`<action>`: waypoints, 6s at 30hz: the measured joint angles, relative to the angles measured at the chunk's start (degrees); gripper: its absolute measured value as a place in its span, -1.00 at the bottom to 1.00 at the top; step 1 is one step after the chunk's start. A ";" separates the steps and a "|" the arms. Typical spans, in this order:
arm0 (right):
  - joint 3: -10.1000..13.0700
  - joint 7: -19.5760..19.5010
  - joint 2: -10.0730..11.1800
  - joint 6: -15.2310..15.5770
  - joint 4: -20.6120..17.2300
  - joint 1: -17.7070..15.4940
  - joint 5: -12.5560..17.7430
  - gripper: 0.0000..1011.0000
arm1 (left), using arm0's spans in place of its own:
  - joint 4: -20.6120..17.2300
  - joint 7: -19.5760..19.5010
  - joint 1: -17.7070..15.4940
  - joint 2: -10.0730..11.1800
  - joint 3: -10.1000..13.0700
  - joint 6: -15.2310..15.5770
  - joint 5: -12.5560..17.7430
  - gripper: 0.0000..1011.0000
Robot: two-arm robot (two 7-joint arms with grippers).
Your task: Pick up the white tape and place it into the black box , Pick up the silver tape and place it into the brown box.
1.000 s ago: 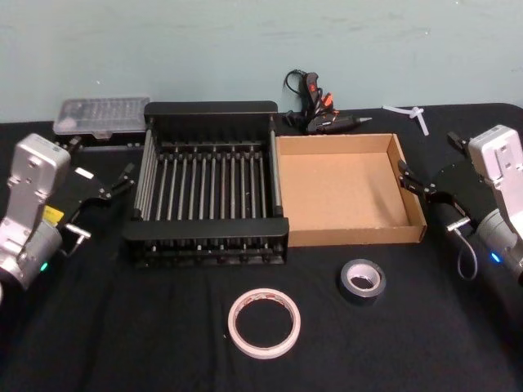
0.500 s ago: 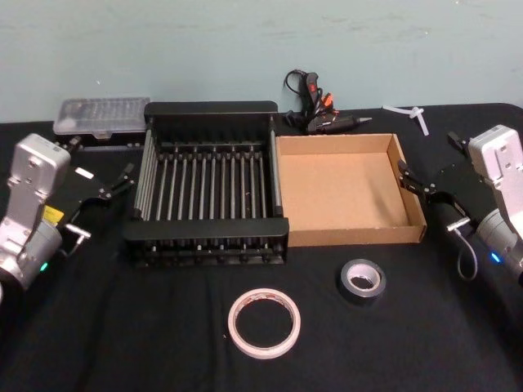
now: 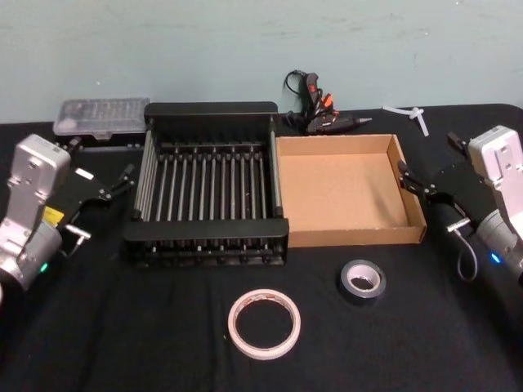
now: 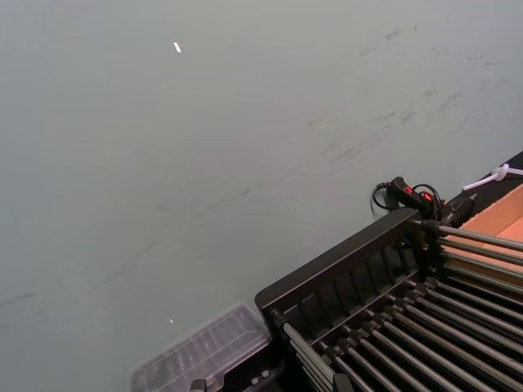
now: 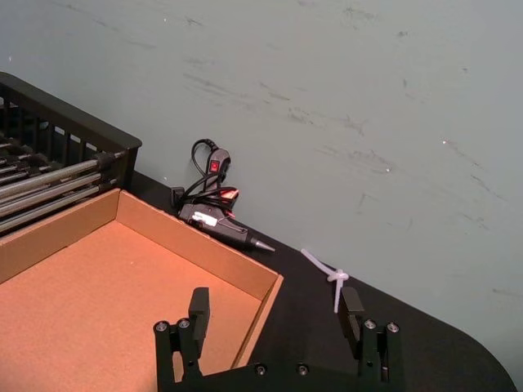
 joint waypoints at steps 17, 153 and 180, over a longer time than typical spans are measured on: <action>0.00 0.00 0.00 0.00 0.00 0.00 0.00 0.98 | 0.00 0.00 0.00 0.00 0.00 0.00 0.00 0.98; 10.53 17.32 -4.19 29.21 -18.20 -16.18 2.77 0.98 | 0.00 0.00 0.00 0.00 0.00 0.00 0.00 0.98; 11.17 17.89 -5.59 30.07 -17.67 -16.25 0.82 0.87 | 0.00 0.00 0.00 0.00 0.00 0.00 0.00 0.98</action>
